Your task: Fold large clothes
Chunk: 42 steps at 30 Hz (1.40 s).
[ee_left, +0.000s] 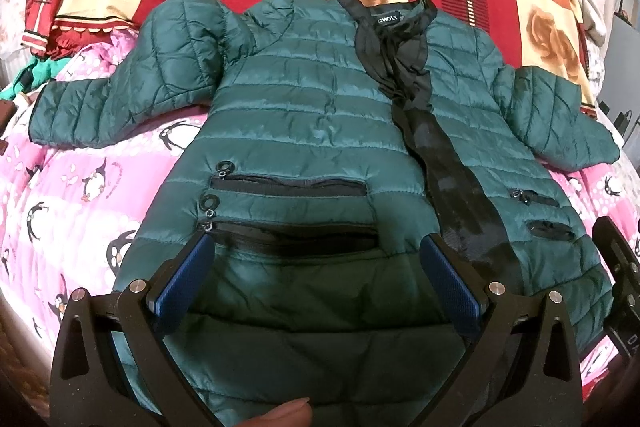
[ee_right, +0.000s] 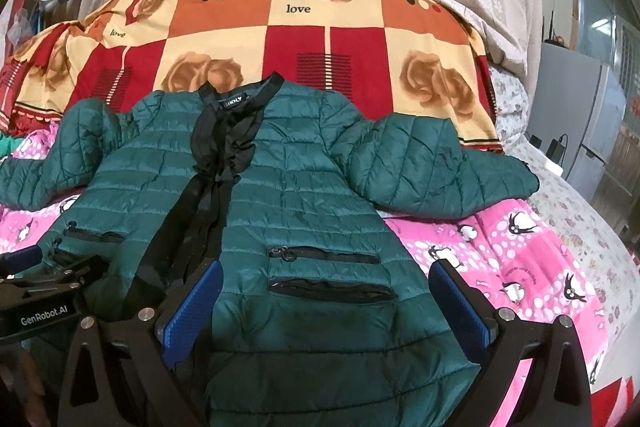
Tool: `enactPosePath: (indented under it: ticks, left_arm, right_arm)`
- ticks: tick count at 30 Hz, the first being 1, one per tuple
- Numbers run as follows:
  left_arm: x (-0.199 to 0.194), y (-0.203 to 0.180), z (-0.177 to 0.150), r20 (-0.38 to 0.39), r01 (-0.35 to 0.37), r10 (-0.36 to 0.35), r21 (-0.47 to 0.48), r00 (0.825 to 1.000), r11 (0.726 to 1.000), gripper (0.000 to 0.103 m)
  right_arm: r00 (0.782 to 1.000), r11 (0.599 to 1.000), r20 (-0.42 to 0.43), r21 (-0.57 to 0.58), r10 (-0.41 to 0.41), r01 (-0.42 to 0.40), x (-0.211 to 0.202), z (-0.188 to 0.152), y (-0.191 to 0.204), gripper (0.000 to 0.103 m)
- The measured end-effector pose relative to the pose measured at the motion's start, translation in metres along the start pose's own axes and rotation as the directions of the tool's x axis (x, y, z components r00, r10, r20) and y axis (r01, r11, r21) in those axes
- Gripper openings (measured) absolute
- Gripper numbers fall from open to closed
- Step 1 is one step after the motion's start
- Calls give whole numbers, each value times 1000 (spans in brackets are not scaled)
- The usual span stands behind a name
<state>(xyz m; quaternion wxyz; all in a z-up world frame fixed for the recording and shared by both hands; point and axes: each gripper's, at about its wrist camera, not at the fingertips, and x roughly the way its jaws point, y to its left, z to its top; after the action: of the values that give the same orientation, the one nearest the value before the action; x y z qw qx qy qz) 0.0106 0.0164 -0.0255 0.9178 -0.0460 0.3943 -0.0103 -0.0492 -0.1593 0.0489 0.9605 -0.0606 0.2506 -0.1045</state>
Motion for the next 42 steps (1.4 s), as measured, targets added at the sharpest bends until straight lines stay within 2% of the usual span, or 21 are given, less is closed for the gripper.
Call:
enactPosePath:
  ticks: [22, 25, 27, 29, 31, 35, 37, 39, 40, 42]
  left_arm:
    - [5, -13, -1, -9, -42, 42, 57, 999, 997, 103]
    - [5, -13, -1, -7, -43, 43, 57, 999, 997, 103]
    - [1, -10, 0, 11, -18, 18, 34, 1000, 999, 103]
    - [-5, 3, 4, 38, 50, -50, -24, 998, 998, 103]
    - [-8, 27, 13, 53, 121, -116, -112, 992, 986, 103]
    - [-7, 68, 32, 53, 80, -73, -170, 996, 982, 103]
    - [-3, 91, 42, 81, 120, -108, -162, 991, 979, 103]
    - [5, 110, 49, 65, 171, -164, -145, 984, 974, 103]
    - [11, 122, 52, 30, 163, -160, -147, 987, 976, 103]
    - [16, 144, 55, 27, 140, -138, -158, 990, 977, 103]
  right_arm:
    - [1000, 999, 4, 27, 18, -18, 1, 1, -3, 102]
    - [1000, 1000, 5, 26, 16, -16, 1, 1, -3, 102]
    - [1000, 1000, 4, 25, 16, -16, 1, 1, -3, 102]
    - [1000, 1000, 3, 25, 16, -16, 1, 1, -3, 102]
    - [1000, 999, -1, 27, 20, -20, 2, 0, -4, 102]
    - [1000, 999, -2, 35, 29, -29, 2, 0, -5, 102]
    - [999, 999, -3, 38, 33, -33, 2, -1, -6, 102]
    - [999, 999, -2, 39, 38, -38, 2, -2, -6, 102]
    - [999, 998, -1, 39, 39, -39, 2, -1, -5, 102]
    - [999, 998, -2, 41, 43, -43, 1, -2, -6, 102]
